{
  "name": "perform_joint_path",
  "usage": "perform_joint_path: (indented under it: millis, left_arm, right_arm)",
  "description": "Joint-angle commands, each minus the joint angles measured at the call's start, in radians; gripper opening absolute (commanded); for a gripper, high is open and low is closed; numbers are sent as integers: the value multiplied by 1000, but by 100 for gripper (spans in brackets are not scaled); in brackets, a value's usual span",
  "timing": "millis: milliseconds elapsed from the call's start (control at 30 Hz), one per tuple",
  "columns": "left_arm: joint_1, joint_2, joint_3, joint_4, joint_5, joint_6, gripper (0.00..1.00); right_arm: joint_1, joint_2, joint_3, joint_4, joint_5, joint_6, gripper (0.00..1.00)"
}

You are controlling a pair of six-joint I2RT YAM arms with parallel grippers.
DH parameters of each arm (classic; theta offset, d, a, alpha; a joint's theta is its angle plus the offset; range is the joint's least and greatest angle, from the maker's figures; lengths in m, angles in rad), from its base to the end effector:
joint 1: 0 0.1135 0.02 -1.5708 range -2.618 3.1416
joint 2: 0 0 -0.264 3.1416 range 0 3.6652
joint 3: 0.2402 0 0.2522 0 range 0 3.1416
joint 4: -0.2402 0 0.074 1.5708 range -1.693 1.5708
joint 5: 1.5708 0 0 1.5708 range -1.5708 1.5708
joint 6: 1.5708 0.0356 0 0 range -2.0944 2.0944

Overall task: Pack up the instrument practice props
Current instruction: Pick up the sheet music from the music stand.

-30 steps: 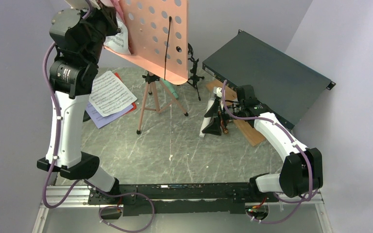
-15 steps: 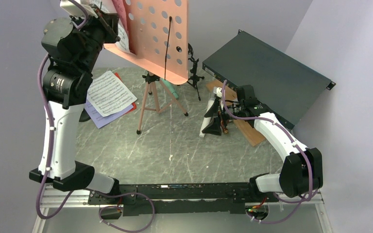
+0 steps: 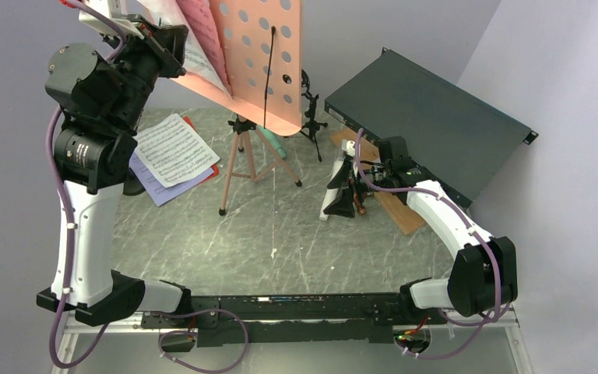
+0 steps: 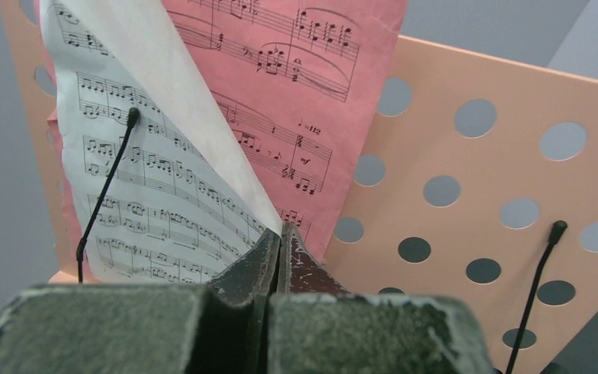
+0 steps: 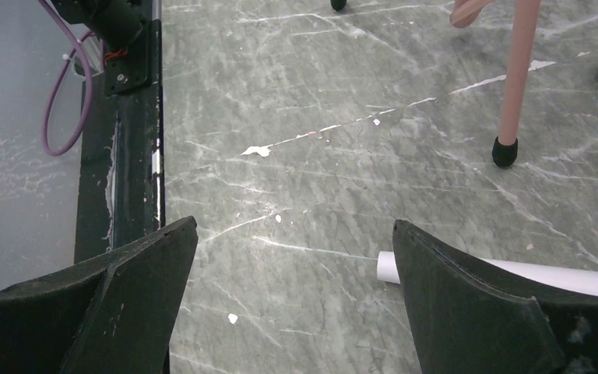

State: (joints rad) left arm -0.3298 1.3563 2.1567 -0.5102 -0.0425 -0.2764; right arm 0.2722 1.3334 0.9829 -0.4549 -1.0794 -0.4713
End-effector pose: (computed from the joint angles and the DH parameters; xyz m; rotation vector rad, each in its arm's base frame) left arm 0.1862 -0.0622 0.6204 -0.0023 1.2966 -0.4930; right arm 0.2531 0.1032 0.2769 -1.2026 1.7266 1.1374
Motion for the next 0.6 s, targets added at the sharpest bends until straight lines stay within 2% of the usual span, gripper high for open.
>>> perform_joint_path:
  millis: [0, 367, 567]
  left_arm:
    - [-3, -20, 19, 85, 51, -13, 0]
    - [-3, -24, 17, 207, -43, 65, 0]
    - [-3, -32, 6, 267, -42, 80, 0]
  right_arm:
    - [-4, 16, 31, -13, -31, -21, 99]
    - [-2, 15, 33, -18, -31, -26, 99]
    - [-3, 16, 34, -19, -31, -27, 99]
